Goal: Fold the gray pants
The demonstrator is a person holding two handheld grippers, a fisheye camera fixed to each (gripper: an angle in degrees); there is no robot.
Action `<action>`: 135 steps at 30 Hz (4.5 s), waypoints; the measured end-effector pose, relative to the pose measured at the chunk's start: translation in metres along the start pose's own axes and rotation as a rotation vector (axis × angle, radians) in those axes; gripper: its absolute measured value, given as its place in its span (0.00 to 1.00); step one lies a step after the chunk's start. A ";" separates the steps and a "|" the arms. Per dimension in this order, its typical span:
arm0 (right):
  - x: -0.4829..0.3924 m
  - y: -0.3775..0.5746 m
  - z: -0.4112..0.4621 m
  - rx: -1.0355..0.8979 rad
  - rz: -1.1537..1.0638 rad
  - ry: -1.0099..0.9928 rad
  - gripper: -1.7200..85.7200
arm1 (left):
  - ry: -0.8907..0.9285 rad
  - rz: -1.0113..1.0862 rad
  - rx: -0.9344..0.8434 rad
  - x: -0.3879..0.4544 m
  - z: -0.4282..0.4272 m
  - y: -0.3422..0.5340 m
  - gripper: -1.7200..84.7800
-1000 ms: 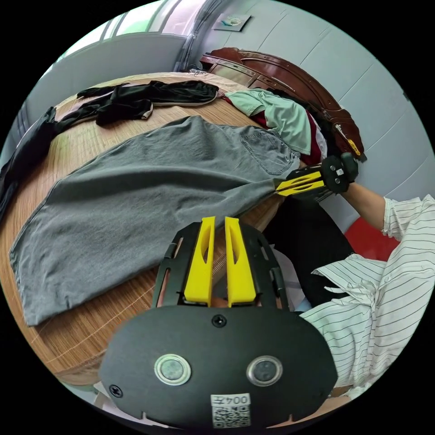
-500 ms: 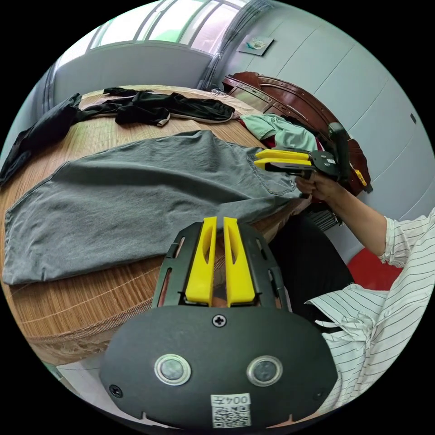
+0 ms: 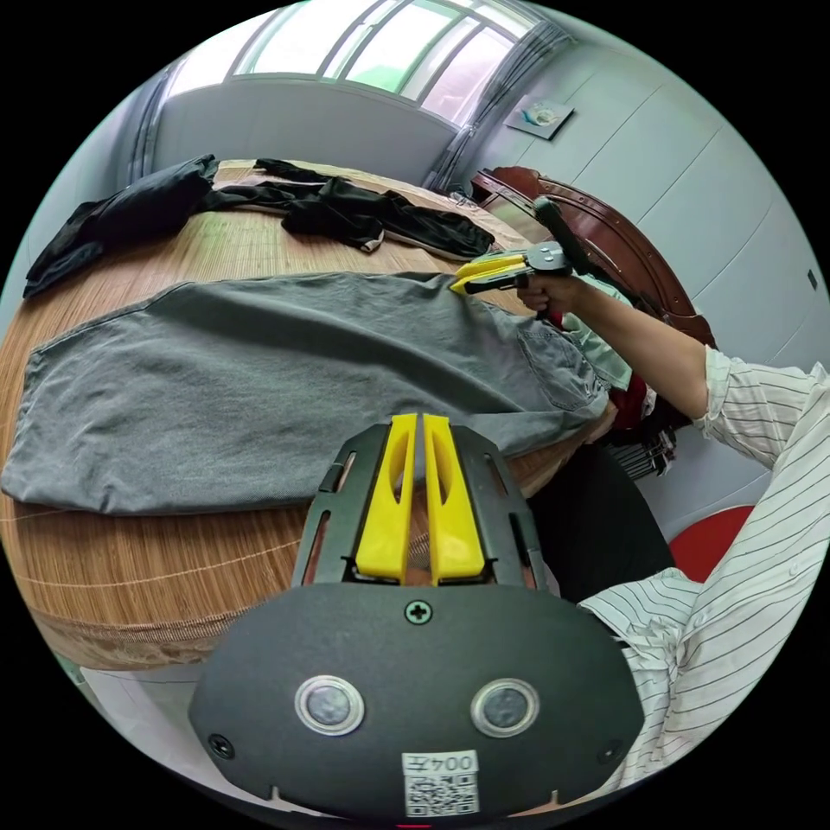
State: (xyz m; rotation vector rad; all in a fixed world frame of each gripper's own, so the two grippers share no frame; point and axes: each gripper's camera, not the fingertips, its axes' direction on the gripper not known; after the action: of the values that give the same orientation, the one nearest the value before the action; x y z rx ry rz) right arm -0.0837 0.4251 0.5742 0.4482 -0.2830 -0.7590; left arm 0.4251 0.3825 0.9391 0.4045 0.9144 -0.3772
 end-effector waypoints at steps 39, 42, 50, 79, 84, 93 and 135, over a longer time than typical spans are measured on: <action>0.096 0.693 -0.212 0.456 1.278 -0.199 0.10 | 0.005 0.207 -0.156 0.173 0.061 -0.093 0.02; 0.100 0.756 -0.201 0.568 1.445 -0.320 0.11 | -0.061 0.263 -0.190 0.209 0.089 -0.102 0.02; 0.118 0.793 -0.193 0.710 1.512 -0.522 0.13 | -0.020 0.154 -0.271 0.213 0.120 -0.115 0.02; 0.066 0.489 -0.198 -0.080 0.877 0.201 0.08 | -0.095 0.240 -0.273 0.254 0.109 -0.135 0.02; 0.025 0.409 -0.163 -0.314 0.566 0.464 0.07 | -0.122 0.270 -0.257 0.260 0.108 -0.133 0.02; 0.035 0.370 -0.169 -0.331 0.502 0.353 0.04 | -0.115 0.256 -0.292 0.257 0.111 -0.138 0.02; -0.284 0.040 0.004 -0.003 -0.245 0.090 0.03 | -0.189 0.037 -0.105 0.097 -0.019 -0.010 0.05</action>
State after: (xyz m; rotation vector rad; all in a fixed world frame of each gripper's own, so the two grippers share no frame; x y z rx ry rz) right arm -0.2592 0.6526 0.5730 0.5184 -0.1436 -0.9749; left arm 0.4610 0.3700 0.8477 0.2839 0.7376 -0.3266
